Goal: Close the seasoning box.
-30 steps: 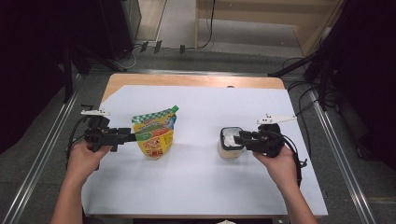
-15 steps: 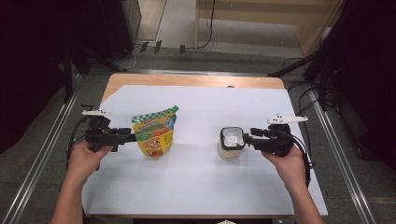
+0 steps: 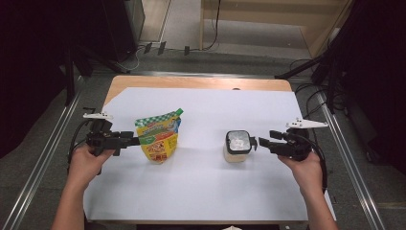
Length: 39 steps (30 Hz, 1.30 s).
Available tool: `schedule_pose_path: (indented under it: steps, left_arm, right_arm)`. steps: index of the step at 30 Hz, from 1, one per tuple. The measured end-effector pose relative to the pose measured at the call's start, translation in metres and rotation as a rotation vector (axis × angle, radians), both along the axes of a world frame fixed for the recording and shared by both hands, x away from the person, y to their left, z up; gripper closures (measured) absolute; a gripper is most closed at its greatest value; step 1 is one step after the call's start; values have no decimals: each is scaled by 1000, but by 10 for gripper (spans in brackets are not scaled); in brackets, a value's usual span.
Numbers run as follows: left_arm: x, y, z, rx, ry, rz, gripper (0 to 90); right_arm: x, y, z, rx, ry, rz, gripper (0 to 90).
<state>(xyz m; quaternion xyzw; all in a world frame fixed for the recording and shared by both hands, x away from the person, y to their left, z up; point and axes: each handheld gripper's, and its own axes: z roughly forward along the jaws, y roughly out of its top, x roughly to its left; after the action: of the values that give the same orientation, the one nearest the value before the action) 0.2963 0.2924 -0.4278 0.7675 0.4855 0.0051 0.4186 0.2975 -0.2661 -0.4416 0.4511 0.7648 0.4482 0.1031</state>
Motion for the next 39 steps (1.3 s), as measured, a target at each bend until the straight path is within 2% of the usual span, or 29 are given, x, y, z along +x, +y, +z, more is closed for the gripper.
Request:
schedule_pose_path:
  steps: [5,7,11,16,18,25,39]
  left_arm:
    - [0,1,0,0,2,2,397]
    - [0,1,0,1,2,3,397]
    - [1,1,-1,2,3,3,396]
    - [1,1,-2,11,5,1,395]
    - [1,1,-3,10,5,3,394]
    - [2,2,-5,12,7,7,386]
    - [4,5,-7,20,9,25,376]
  right_arm:
    - [3,-10,-9,20,21,-39,366]
    - [4,-13,-13,16,17,-67,343]
    - [6,-19,-21,13,26,-86,335]
    - [9,-23,-31,-18,15,-106,296]
    - [10,-24,-35,-33,4,-101,286]
    - [13,-19,-44,-47,23,-88,274]
    - [15,-15,-48,-64,30,-87,257]
